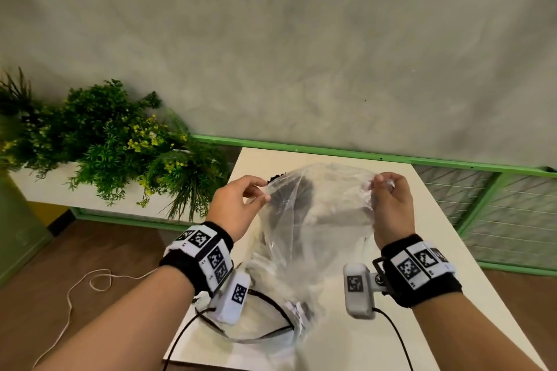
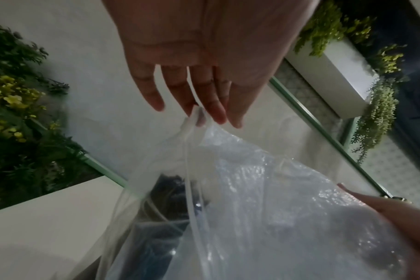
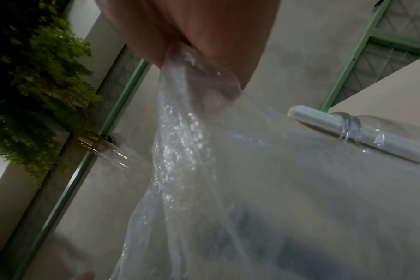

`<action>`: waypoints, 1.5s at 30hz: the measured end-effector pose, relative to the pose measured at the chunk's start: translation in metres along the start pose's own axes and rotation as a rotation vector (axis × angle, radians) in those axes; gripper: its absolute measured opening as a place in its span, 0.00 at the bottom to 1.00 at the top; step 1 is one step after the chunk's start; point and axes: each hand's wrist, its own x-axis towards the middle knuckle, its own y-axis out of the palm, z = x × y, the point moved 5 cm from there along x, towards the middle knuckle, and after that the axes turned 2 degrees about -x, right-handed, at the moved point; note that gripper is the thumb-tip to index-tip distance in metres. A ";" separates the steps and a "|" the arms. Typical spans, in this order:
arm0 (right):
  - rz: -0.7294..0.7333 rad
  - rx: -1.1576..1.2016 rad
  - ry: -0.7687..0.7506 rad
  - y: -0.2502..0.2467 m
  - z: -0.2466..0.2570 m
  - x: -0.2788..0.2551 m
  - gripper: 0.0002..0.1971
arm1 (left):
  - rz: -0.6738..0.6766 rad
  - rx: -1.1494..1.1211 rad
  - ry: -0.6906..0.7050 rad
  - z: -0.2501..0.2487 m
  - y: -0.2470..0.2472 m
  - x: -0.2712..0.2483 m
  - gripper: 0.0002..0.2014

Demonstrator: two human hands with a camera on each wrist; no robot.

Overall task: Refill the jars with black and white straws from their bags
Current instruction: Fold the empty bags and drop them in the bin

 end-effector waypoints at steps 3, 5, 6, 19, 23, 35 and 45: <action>0.036 0.012 -0.028 -0.001 0.008 -0.003 0.09 | 0.002 0.013 -0.079 0.007 0.001 0.005 0.30; 0.049 0.016 -0.045 -0.004 0.013 -0.003 0.09 | 0.074 0.142 -0.074 0.009 0.004 0.008 0.20; 0.051 0.010 -0.069 -0.007 0.017 -0.002 0.09 | 0.112 0.232 -0.054 0.009 0.004 0.009 0.11; 0.378 -0.016 -0.047 -0.017 0.021 -0.017 0.57 | -0.092 -0.355 -0.142 -0.006 -0.058 0.042 0.10; 0.687 -0.384 0.180 -0.006 -0.057 -0.070 0.61 | -0.123 -0.517 -0.199 -0.003 -0.058 0.035 0.12; 0.645 -0.253 0.445 0.023 -0.118 -0.075 0.67 | 0.060 -1.033 -0.436 -0.009 -0.028 0.014 0.11; 0.445 -0.126 0.575 0.004 -0.118 -0.073 0.21 | -0.204 -0.804 -0.537 0.037 -0.051 0.031 0.06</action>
